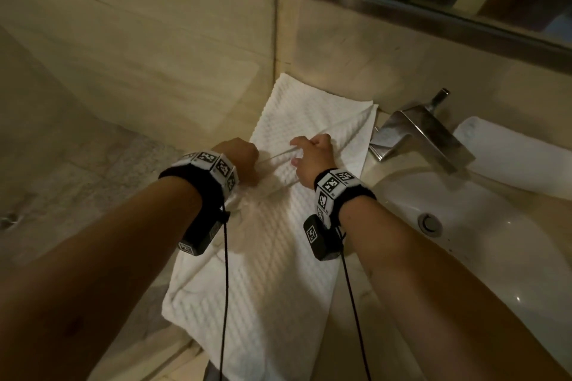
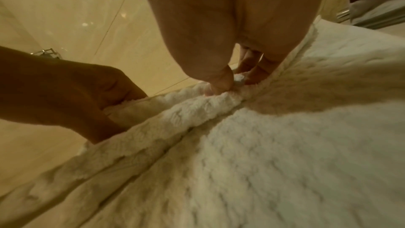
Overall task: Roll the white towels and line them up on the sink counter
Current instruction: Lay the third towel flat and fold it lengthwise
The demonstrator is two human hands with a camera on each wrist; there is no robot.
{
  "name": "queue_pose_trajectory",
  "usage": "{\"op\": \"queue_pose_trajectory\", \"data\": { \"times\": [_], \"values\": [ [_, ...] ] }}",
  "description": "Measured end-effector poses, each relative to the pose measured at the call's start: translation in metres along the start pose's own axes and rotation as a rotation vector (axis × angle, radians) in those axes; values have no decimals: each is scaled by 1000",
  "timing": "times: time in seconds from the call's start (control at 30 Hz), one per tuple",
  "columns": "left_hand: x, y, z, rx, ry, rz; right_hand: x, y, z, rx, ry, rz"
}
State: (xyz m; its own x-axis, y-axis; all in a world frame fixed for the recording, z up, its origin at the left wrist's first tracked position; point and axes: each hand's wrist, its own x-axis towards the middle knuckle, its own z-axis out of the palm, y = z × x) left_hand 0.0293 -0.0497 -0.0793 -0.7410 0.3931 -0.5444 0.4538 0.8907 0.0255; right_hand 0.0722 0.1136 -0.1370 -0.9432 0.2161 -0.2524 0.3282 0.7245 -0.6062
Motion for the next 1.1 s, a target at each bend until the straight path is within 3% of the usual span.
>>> {"op": "queue_pose_trajectory", "data": {
  "times": [0.2, 0.67, 0.77, 0.87, 0.97, 1.1],
  "values": [
    [-17, -8, 7, -44, 7, -38, -4, -3, 8, -87, 16, 9],
    [-98, -21, 32, -101, -338, -194, -13, -24, 6, -369, -68, 130],
    [-113, -29, 40, -109, -345, -192, -16, -28, 9, -406, -48, 155],
    [-124, -28, 49, -54, -358, -129, -22, -29, 17, -352, -40, 175],
    [-130, -27, 58, -48, -383, -69, -31, -30, 20, -183, 92, 84],
    [-146, -22, 61, -67, -224, 22, -56, -36, 10, -14, 187, 146]
  ]
}}
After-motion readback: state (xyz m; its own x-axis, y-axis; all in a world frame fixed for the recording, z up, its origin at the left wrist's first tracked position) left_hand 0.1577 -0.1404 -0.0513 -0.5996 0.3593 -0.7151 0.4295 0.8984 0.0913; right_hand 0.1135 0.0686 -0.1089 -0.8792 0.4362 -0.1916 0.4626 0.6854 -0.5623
